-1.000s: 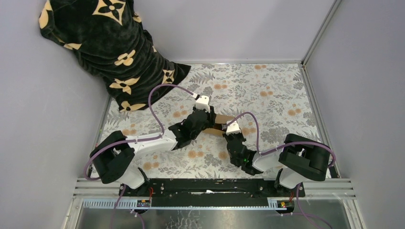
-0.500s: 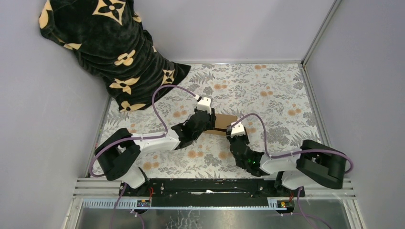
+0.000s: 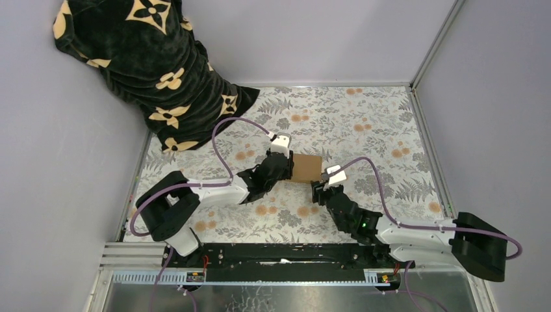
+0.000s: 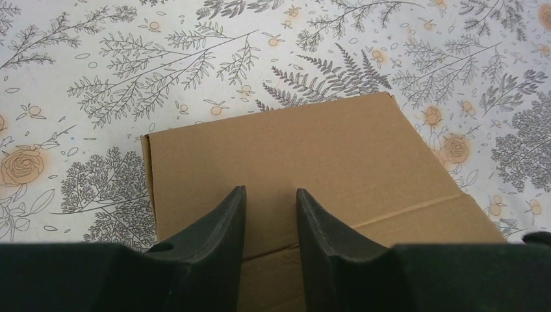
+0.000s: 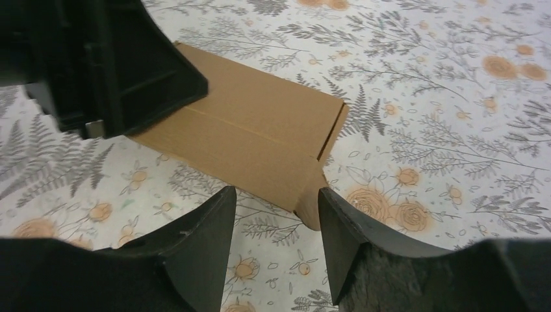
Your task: Fold the paper box
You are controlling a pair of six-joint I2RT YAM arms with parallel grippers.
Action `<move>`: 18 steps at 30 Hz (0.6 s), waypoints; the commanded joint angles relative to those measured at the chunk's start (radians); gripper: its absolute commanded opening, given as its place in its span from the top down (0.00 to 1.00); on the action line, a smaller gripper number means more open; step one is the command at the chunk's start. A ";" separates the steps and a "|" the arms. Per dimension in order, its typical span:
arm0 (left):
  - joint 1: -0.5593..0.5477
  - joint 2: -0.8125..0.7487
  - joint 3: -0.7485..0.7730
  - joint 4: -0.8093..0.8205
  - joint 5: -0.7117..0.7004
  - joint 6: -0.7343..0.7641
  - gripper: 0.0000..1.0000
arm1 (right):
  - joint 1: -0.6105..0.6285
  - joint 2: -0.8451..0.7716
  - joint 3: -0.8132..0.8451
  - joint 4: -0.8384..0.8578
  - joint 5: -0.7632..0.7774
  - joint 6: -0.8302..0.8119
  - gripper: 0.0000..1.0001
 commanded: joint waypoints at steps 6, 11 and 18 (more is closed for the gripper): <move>0.014 0.057 0.023 0.008 -0.006 -0.006 0.60 | 0.008 -0.298 -0.041 -0.195 -0.272 0.132 0.43; 0.018 0.080 0.020 0.013 0.006 -0.015 0.61 | 0.007 -0.436 -0.020 -0.307 -0.237 0.182 0.46; 0.025 0.117 0.026 0.012 0.025 -0.028 0.61 | 0.007 -0.370 0.134 -0.464 -0.129 0.183 0.47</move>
